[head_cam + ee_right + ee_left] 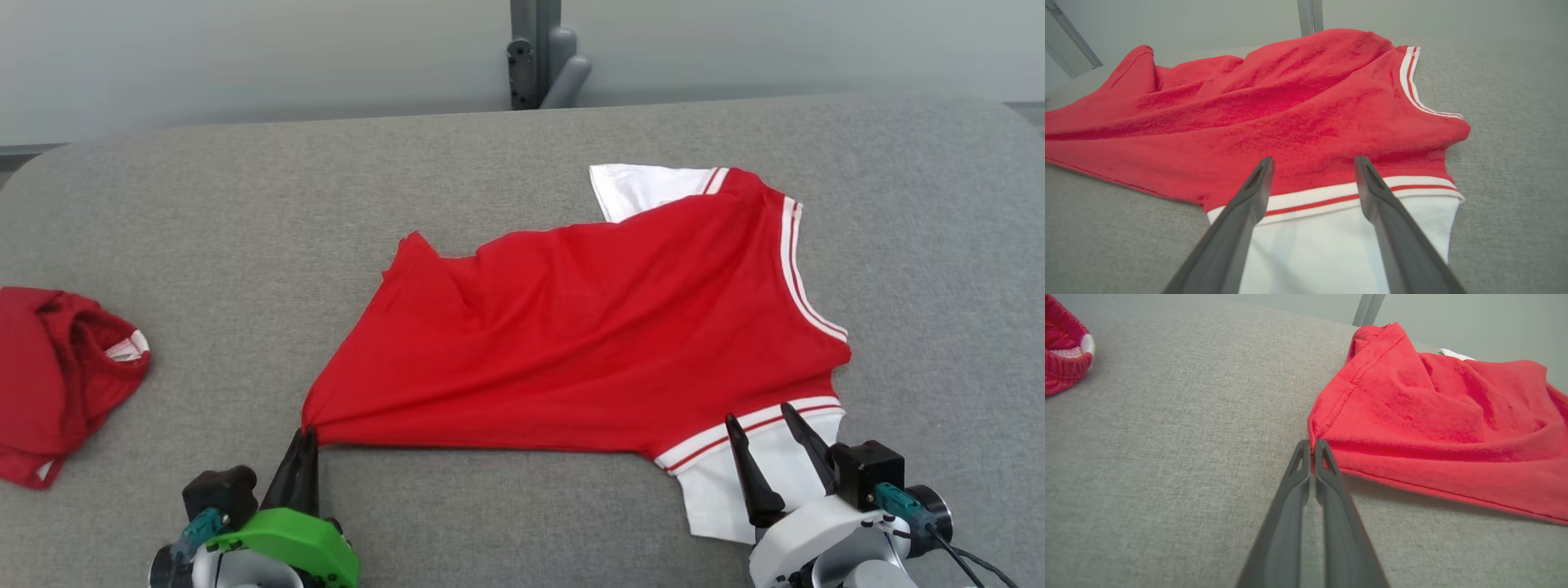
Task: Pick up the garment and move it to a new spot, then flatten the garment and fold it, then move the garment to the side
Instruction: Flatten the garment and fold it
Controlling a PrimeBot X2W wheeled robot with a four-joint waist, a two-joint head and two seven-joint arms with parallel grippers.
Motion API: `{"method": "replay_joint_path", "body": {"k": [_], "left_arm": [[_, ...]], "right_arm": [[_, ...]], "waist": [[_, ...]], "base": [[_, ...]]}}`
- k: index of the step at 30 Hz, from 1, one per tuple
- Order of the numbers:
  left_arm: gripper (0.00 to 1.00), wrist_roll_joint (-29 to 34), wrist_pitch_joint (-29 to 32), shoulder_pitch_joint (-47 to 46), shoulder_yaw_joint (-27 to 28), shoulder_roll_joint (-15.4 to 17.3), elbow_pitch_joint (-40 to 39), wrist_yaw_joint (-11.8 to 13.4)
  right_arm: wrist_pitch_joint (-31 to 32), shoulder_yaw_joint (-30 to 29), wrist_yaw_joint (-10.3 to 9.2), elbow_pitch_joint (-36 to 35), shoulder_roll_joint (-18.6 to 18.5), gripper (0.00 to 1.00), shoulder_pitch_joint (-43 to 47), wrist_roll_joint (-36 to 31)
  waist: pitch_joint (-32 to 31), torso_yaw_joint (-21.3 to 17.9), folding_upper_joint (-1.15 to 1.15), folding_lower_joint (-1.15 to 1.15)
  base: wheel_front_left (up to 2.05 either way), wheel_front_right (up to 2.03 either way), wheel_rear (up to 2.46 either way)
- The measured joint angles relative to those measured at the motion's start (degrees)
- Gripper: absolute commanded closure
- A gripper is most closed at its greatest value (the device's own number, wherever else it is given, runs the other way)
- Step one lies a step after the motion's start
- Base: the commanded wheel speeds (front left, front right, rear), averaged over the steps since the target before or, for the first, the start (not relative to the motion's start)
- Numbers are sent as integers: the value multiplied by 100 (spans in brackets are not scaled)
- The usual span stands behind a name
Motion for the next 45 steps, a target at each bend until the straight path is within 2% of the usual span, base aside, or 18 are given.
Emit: {"method": "replay_joint_path", "body": {"k": [4,5,6,7,15,21,31,45], "left_arm": [[100,115,0,264,258,2,34,86],[69,140,0,313,299,-1,42,88],[32,159,0,357,354,-5,63,115],[0,177,0,411,425,-9,75,138],[0,344,0,784,671,-2,-215,289],[0,481,0,1031,659,-2,-731,307],[0,587,0,1313,641,-2,-1104,298],[0,559,0,1431,555,-4,-1058,275]], "right_arm": [[0,2,0,56,45,0,63,-10],[0,1,0,65,48,0,81,-10],[0,-3,0,75,56,0,92,-10],[0,-19,0,77,60,0,98,-10],[0,-171,0,24,87,0,224,-56],[0,-248,0,-77,118,0,326,-103],[0,-361,0,-337,162,0,450,-259],[0,-328,0,-299,177,0,559,-258]], "waist": [[-195,179,0,0],[-248,201,0,0],[-303,217,0,0],[-355,224,0,0],[-614,61,0,0],[-772,-139,0,0],[-1009,-310,0,0],[-947,-307,0,0]], "base": [[0,0,0],[0,0,0],[0,0,0],[0,0,0],[0,0,0],[0,0,0],[0,0,0],[0,0,0]]}}
